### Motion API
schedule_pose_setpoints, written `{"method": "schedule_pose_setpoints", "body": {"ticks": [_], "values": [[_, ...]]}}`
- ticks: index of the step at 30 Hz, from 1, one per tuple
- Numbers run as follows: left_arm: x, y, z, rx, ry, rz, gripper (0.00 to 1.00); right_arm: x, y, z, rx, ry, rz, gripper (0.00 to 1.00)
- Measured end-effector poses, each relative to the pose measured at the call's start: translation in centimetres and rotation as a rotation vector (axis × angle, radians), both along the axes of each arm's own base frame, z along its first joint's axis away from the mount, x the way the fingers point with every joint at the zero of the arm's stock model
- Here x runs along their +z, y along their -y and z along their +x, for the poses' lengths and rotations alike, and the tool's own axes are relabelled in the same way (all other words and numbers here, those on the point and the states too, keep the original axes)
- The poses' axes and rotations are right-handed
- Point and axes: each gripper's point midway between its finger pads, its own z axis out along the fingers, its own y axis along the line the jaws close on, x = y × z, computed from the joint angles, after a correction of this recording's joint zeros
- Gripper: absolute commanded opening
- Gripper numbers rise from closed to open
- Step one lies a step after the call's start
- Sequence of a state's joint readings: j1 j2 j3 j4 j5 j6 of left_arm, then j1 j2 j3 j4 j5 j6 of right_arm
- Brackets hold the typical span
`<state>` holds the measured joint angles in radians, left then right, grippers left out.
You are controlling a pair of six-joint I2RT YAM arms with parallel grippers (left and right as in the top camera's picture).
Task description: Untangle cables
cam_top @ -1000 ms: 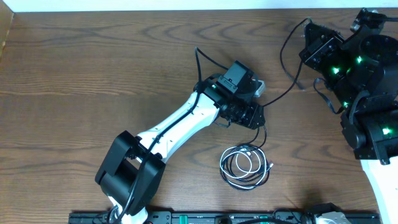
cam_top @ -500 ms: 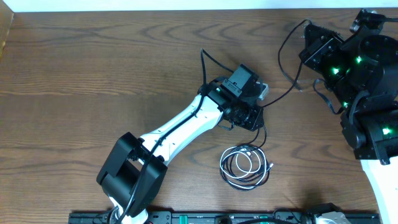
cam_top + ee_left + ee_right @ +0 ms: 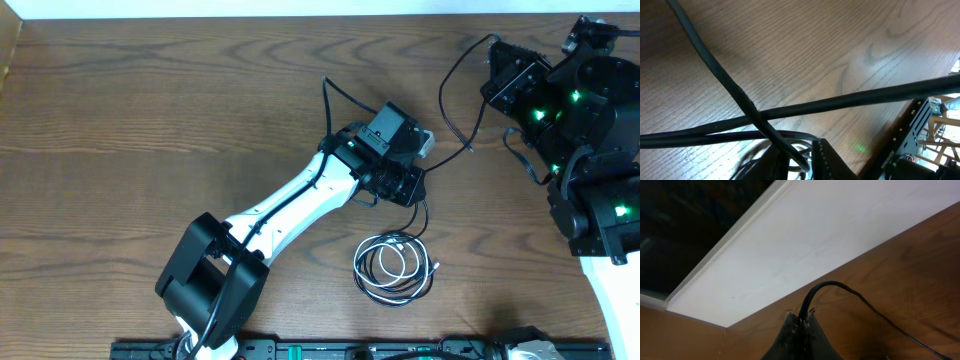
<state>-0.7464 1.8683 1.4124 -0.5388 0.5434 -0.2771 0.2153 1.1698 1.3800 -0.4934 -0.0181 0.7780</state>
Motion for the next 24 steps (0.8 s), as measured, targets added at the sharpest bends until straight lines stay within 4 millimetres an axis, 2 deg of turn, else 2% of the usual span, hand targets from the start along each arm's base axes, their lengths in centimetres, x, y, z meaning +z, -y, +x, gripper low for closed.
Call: {"method": "schedule_pose_setpoints", "body": {"ticks": [2,3,11,14,17,20,24], "values": [[0.0,0.0,0.0,0.005,-0.003,-0.001,0.09,0.0,0.0,0.0,0.0,-0.001,0.0,0.01],[0.0,0.0,0.0,0.009,-0.005,-0.002,0.08,-0.1,0.0,0.0,0.0,-0.004,-0.001,0.01],[0.0,0.1,0.1,0.011,-0.006,-0.003,0.07,-0.9,0.1,-0.2,-0.002,-0.035,-0.008,0.01],[0.0,-0.1,0.1,0.014,-0.01,-0.001,0.07,-2.2,0.9,-0.6,-0.029,-0.094,-0.025,0.01],[0.4,-0.7,0.6,0.03,-0.01,-0.006,0.07,-4.4,2.7,-1.3,-0.097,-0.185,-0.058,0.01],[2.4,-1.9,1.7,0.067,0.017,-0.035,0.08,-6.6,4.8,-2.4,-0.172,-0.287,-0.103,0.01],[8.3,-4.5,3.8,0.149,0.126,-0.128,0.07,-9.3,7.3,-4.4,-0.267,-0.42,-0.177,0.01]]}}
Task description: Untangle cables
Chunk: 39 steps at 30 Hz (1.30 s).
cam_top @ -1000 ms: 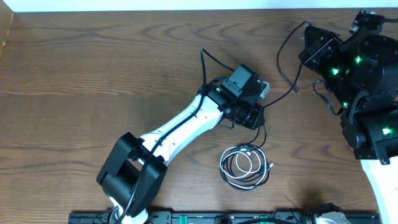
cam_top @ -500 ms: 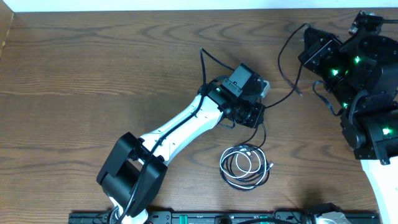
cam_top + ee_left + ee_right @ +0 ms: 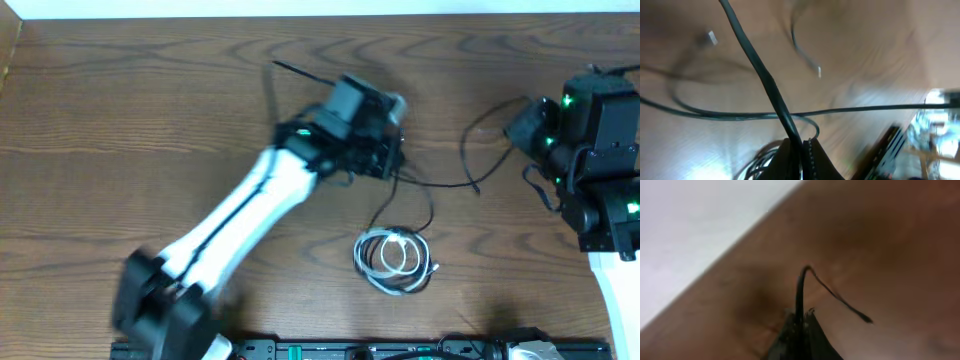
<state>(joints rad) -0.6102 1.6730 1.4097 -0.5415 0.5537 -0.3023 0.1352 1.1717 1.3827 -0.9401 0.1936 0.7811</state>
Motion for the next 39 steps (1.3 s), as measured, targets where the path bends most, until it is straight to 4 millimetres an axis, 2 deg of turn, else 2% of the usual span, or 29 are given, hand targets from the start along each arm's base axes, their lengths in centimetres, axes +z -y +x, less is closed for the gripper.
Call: {"method": "schedule_pose_setpoints", "body": {"ticks": [4,7,11,16,21,23,25,27,29,31,33,35,39], "values": [[7.7,-3.0,1.5,0.079,0.172,-0.128,0.07,-2.0,1.3,-1.3,-0.045,-0.107,-0.051,0.01],[13.1,-5.0,1.7,0.12,0.309,-0.221,0.07,-3.8,1.7,-2.0,-0.055,-0.201,-0.078,0.01],[18.7,-7.9,1.2,0.179,0.449,-0.305,0.07,-6.1,1.9,-2.2,-0.059,-0.308,-0.105,0.01],[22.5,-12.4,0.7,0.284,0.561,-0.327,0.08,-8.3,2.5,-2.3,-0.077,-0.414,-0.151,0.01],[24.0,-17.2,1.7,0.433,0.594,-0.325,0.07,-9.9,3.8,-2.8,-0.113,-0.51,-0.23,0.01],[23.9,-19.1,2.4,0.505,0.578,-0.324,0.07,-10.4,4.2,-3.0,-0.131,-0.544,-0.257,0.1],[23.5,-20.6,2.9,0.571,0.542,-0.328,0.07,-11.0,4.5,-2.8,-0.146,-0.564,-0.27,0.33],[23.3,-21.7,3.4,0.622,0.506,-0.343,0.07,-11.7,4.5,-2.6,-0.148,-0.585,-0.268,0.38],[23.7,-21.5,3.7,0.615,0.5,-0.379,0.07,-12.4,3.9,-1.9,-0.125,-0.593,-0.238,0.43],[24.7,-20.8,3.7,0.566,0.515,-0.428,0.07,-13.1,2.5,-0.8,-0.052,-0.582,-0.185,0.55],[26.4,-19.6,3.5,0.493,0.553,-0.5,0.08,-13.7,0.5,0.3,0.074,-0.568,-0.126,0.76],[28.2,-18.6,3.0,0.431,0.573,-0.576,0.07,-14.1,-2.1,1.2,0.24,-0.55,-0.066,0.91],[31.7,-17.3,1.4,0.343,0.61,-0.713,0.08,-13.8,-7.4,1.2,0.574,-0.498,0.039,0.99]]}}
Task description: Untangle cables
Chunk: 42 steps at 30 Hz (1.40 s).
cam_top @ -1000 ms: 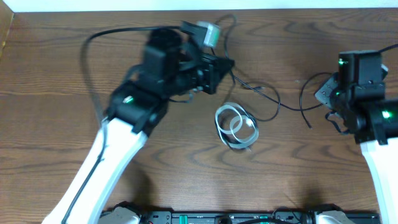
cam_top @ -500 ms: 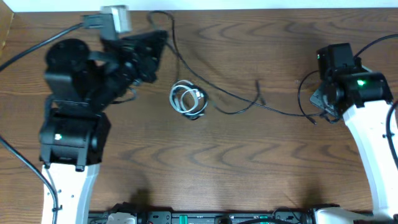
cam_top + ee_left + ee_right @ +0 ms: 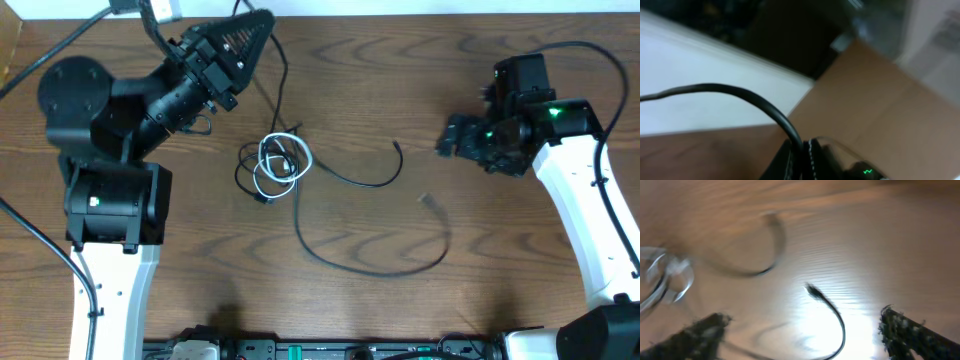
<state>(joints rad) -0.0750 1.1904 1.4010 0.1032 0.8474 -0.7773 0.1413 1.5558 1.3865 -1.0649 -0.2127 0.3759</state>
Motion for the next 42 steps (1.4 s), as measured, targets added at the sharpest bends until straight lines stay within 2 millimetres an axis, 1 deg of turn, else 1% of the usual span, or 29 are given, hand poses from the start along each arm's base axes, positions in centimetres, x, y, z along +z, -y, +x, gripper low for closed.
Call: {"method": "schedule_pose_setpoints", "body": {"ticks": [2,3,6,11,13,15,19,22,24,25,27,29,31,35,38,40,42], "values": [[1.0,0.4,-0.6,-0.031,0.022,-0.027,0.07,0.6,-2.3,-0.4,0.113,0.014,0.094,0.99],[1.2,0.6,-0.8,-0.042,0.015,-0.039,0.07,1.0,-3.4,-0.6,0.166,0.023,0.141,0.99],[1.1,1.2,-1.0,-0.065,-0.016,-0.06,0.07,2.6,-7.1,-1.4,0.343,0.071,0.294,0.99],[0.8,2.4,-1.1,-0.104,-0.066,-0.09,0.07,6.1,-13.1,-2.8,0.623,0.212,0.509,0.99],[0.6,2.9,-1.0,-0.112,-0.09,-0.105,0.08,7.0,-14.7,-2.8,0.681,0.264,0.541,0.99],[0.3,3.4,-0.8,-0.121,-0.108,-0.113,0.07,7.4,-16.0,-2.9,0.706,0.289,0.542,0.99],[0.2,3.8,-0.6,-0.125,-0.129,-0.127,0.08,6.8,-17.6,-2.7,0.67,0.286,0.477,0.99],[0.2,3.9,-0.7,-0.127,-0.138,-0.136,0.07,6.8,-18.8,-2.7,0.67,0.309,0.448,0.99],[0.2,3.9,-0.6,-0.127,-0.146,-0.142,0.08,6.8,-19.5,-2.7,0.674,0.318,0.437,0.93],[0.2,3.9,-0.6,-0.126,-0.147,-0.143,0.07,6.6,-19.8,-2.8,0.673,0.316,0.427,0.86],[0.2,3.9,-0.6,-0.127,-0.149,-0.145,0.07,5.8,-20.3,-2.9,0.664,0.298,0.406,0.56],[0.2,3.9,-0.6,-0.127,-0.149,-0.145,0.07,4.4,-20.8,-2.8,0.655,0.271,0.376,0.34],[0.2,3.9,-0.6,-0.127,-0.149,-0.145,0.07,2.7,-21.2,-2.6,0.644,0.228,0.349,0.01],[-0.1,3.9,-0.5,-0.125,-0.163,-0.142,0.07,0.1,-21.0,-2.5,0.616,0.154,0.311,0.01],[-0.7,3.9,-0.4,-0.116,-0.184,-0.132,0.07,-0.4,-20.4,-2.6,0.588,0.125,0.287,0.01],[-0.9,3.7,-0.1,-0.102,-0.191,-0.127,0.07,-0.8,-19.1,-2.9,0.538,0.087,0.243,0.01],[-0.9,3.0,0.3,-0.076,-0.186,-0.127,0.08,-1.6,-16.8,-3.3,0.449,0.027,0.155,0.01]]}}
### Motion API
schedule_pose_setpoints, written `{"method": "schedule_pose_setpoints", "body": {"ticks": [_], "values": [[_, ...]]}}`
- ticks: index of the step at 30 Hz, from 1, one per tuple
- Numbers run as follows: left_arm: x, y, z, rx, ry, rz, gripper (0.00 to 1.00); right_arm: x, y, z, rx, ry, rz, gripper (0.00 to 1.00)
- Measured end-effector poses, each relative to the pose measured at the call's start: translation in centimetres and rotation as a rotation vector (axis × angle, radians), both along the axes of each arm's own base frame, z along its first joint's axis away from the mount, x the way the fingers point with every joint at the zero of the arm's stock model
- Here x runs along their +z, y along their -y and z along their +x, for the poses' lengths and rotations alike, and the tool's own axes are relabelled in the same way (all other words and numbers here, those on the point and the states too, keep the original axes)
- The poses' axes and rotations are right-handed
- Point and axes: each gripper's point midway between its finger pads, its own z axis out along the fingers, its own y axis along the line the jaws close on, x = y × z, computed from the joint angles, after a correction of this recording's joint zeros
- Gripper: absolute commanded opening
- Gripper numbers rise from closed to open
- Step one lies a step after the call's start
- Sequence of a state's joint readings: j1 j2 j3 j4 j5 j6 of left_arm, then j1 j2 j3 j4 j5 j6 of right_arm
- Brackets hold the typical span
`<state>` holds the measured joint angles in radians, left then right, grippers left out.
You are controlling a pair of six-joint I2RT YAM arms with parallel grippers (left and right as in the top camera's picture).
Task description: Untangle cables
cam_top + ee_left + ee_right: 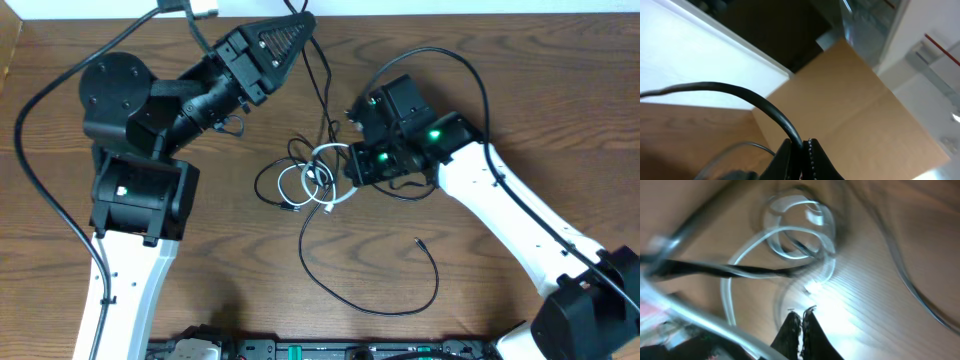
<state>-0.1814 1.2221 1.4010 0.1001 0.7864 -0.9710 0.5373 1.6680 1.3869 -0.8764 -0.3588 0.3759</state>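
In the overhead view a tangle lies mid-table: a white cable coiled in loops with thin black cable threaded through it. A black cable rises from that tangle to my left gripper, which is held high near the far edge. The left wrist view shows the left gripper shut on this black cable. My right gripper is down at the right side of the coil. In the blurred right wrist view the right gripper is shut just short of the white cable; I cannot tell whether anything is pinched.
A long loose run of black cable curves over the wooden table toward the near right, its plug end lying free. A dark equipment rail runs along the near edge. A white wall strip borders the far edge.
My right gripper was open at the right of the table; now it is shut at the coil in the middle. The tangle sits further right, and the left gripper has shifted right, still holding its cable.
First my left gripper was low mid-table by the coil and the right held a black cable at the far right corner. Then the left had moved up and left with its cable. Later the left was high at the far left, the right open. Now the right is at the coil.
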Motion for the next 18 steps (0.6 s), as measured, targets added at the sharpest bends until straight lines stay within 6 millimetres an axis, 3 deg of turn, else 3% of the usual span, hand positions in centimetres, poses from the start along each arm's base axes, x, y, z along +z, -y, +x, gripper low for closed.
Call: {"method": "schedule_pose_setpoints", "body": {"ticks": [4,8,14,18], "values": [[0.0,-2.5,1.3,0.076,-0.014,-0.01,0.07,-1.5,8.0,-0.9,-0.259,-0.085,-0.299,0.01],[-0.6,-5.0,2.4,0.141,-0.076,-0.037,0.07,-1.7,16.2,-1.3,-0.523,-0.122,-0.554,0.01],[-2.7,-7.5,3.5,0.214,-0.199,-0.053,0.07,-1.2,23.2,-0.8,-0.763,-0.139,-0.673,0.01],[-3.4,-11.5,4.5,0.334,-0.236,-0.073,0.08,-1.1,26.3,-1.3,-0.861,-0.178,-0.703,0.01]]}}
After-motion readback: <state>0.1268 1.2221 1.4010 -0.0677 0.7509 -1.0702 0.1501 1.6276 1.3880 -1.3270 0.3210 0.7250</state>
